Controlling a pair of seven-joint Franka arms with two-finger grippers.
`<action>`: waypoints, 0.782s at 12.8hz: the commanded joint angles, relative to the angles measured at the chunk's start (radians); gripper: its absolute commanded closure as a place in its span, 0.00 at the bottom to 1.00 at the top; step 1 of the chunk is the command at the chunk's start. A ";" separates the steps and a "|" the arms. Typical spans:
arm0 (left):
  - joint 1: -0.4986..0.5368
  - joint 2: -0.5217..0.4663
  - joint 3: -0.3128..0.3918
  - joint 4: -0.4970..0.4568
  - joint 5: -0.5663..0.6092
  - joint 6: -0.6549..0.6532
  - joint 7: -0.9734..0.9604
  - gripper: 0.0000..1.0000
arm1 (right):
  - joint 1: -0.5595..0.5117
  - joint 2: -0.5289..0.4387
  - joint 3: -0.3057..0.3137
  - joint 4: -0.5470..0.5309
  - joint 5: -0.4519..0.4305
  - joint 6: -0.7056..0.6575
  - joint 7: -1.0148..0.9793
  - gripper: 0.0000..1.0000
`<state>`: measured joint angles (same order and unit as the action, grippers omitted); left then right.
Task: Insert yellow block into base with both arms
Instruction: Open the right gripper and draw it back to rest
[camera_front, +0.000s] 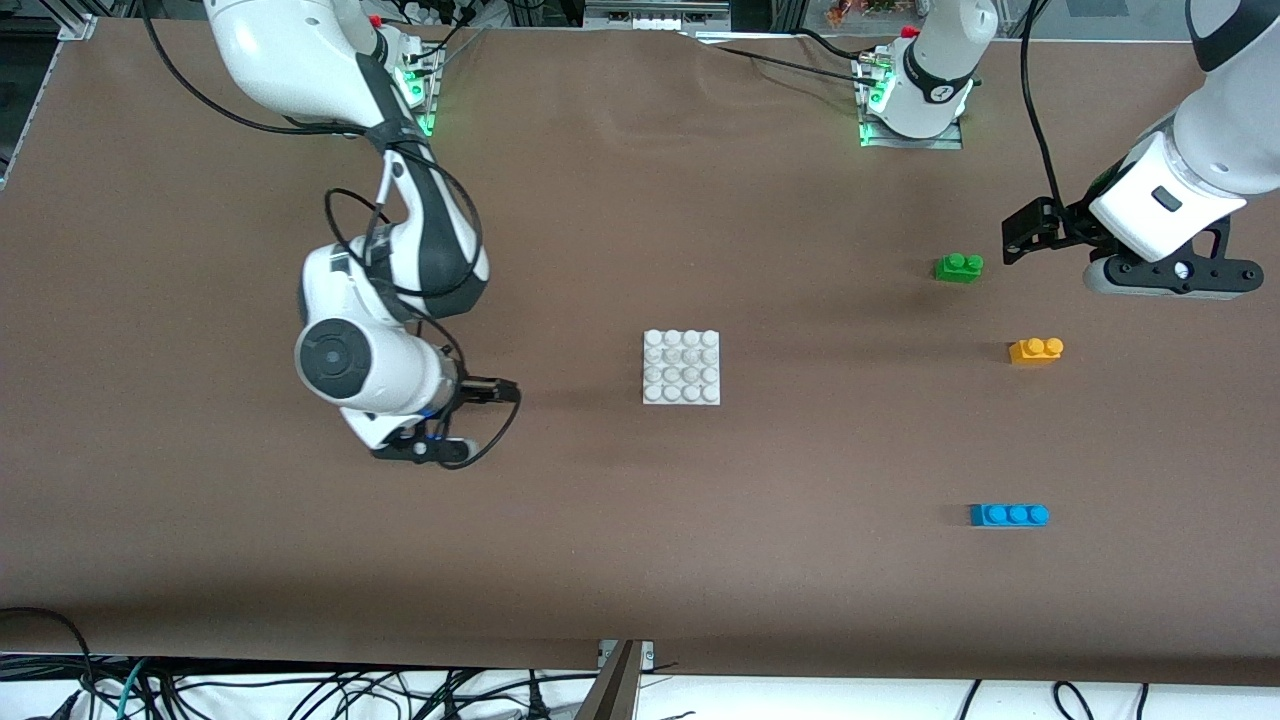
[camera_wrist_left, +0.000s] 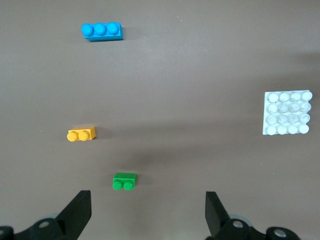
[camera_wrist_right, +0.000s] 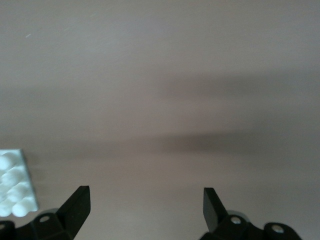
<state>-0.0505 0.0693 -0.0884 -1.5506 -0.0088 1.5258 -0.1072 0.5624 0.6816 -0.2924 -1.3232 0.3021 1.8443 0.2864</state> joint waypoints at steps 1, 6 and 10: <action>0.004 -0.005 0.001 0.010 0.010 -0.009 0.012 0.00 | -0.018 -0.048 -0.034 -0.022 -0.018 -0.043 -0.029 0.00; 0.004 -0.011 0.001 0.001 0.010 -0.004 0.014 0.00 | -0.151 -0.242 -0.014 -0.172 -0.153 -0.056 -0.125 0.00; 0.033 -0.077 0.001 -0.117 0.009 0.085 0.017 0.00 | -0.385 -0.551 0.204 -0.411 -0.311 -0.077 -0.141 0.00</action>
<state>-0.0444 0.0574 -0.0833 -1.5749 -0.0087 1.5551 -0.1072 0.2709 0.3222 -0.2024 -1.5652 0.0488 1.7697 0.1490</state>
